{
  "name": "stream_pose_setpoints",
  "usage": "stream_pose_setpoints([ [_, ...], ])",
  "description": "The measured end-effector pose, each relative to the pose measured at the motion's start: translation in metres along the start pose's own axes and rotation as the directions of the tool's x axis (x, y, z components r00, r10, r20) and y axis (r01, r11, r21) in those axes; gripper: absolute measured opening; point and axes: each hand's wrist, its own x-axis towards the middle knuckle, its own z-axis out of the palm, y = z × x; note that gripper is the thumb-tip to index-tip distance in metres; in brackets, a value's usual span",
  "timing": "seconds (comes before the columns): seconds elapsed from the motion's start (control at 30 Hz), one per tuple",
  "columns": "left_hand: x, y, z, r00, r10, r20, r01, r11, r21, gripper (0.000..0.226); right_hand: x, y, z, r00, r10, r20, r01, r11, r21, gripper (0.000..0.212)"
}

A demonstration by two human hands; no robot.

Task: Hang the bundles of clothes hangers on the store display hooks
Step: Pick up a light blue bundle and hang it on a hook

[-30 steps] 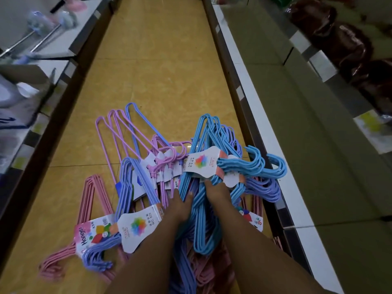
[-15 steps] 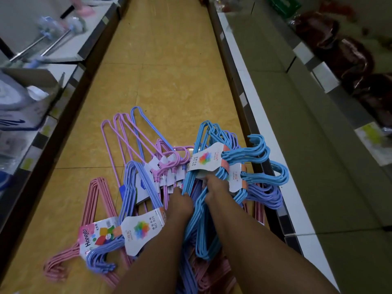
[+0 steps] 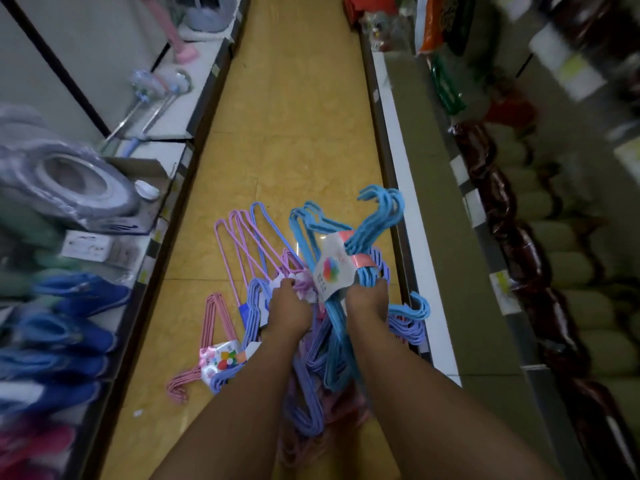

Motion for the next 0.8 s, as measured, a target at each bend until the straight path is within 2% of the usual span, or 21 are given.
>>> stream_pose_setpoints([
  [0.1, -0.034, 0.040, -0.058, 0.998, -0.026, -0.062, 0.028, 0.999, 0.031, 0.062, -0.051, -0.049, -0.038, 0.990, -0.130, 0.044, 0.137, 0.907, -0.398, 0.050],
  [0.17, -0.056, 0.059, -0.095, 0.996, -0.008, -0.094, 0.013, 0.999, 0.044, 0.071, -0.087, -0.082, -0.059, 0.969, -0.229, 0.090, 0.239, 0.790, -0.564, 0.046],
  [0.23, -0.079, 0.074, -0.137, 0.993, -0.018, -0.116, 0.033, 0.991, 0.133, 0.080, -0.125, -0.114, -0.075, 0.927, -0.345, 0.144, 0.352, 0.676, -0.647, 0.041],
  [0.37, -0.124, 0.092, -0.217, 0.986, 0.025, -0.165, 0.054, 0.888, 0.456, 0.088, -0.193, -0.166, -0.098, 0.841, -0.466, 0.276, 0.523, 0.568, -0.636, 0.039],
  [0.43, -0.142, 0.099, -0.255, 0.987, 0.022, -0.157, 0.061, 0.861, 0.505, 0.086, -0.225, -0.190, -0.104, 0.784, -0.501, 0.366, 0.608, 0.502, -0.616, 0.041],
  [0.53, -0.164, 0.108, -0.304, 0.989, 0.060, -0.133, 0.001, 0.911, 0.412, 0.064, -0.264, -0.218, -0.104, 0.719, -0.536, 0.442, 0.685, 0.441, -0.580, 0.045],
  [0.67, -0.195, 0.123, -0.359, 0.945, 0.119, -0.306, -0.021, 0.953, 0.304, 0.044, -0.310, -0.246, -0.098, 0.626, -0.605, 0.492, 0.763, 0.346, -0.546, 0.041],
  [0.8, -0.228, 0.127, -0.400, 0.882, 0.091, -0.462, 0.036, 0.965, 0.259, 0.043, -0.346, -0.263, -0.091, 0.420, -0.683, 0.597, 0.870, 0.116, -0.479, 0.027],
])
